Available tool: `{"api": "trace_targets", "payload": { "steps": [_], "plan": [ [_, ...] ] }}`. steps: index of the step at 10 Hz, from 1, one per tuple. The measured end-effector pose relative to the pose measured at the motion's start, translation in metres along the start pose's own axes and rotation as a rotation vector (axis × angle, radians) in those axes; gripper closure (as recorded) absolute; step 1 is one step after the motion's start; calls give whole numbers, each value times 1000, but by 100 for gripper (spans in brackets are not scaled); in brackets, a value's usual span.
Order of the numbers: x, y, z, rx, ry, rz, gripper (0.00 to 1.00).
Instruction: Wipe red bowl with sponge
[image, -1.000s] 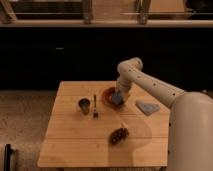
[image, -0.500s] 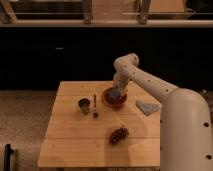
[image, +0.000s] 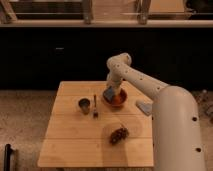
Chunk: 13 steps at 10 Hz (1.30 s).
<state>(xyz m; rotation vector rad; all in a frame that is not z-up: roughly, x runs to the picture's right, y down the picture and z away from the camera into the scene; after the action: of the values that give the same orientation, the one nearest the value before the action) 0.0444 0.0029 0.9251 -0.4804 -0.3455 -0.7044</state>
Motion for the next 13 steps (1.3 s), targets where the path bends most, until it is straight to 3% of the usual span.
{"api": "trace_targets", "payload": {
  "steps": [3, 6, 9, 13],
  "plan": [
    [-19, 6, -3, 4, -35, -51, 100],
    [-29, 27, 0, -14, -64, -54, 100],
    [-14, 48, 0, -29, -63, -2, 100],
    [22, 60, -5, -23, -22, 84, 100]
  ]
}}
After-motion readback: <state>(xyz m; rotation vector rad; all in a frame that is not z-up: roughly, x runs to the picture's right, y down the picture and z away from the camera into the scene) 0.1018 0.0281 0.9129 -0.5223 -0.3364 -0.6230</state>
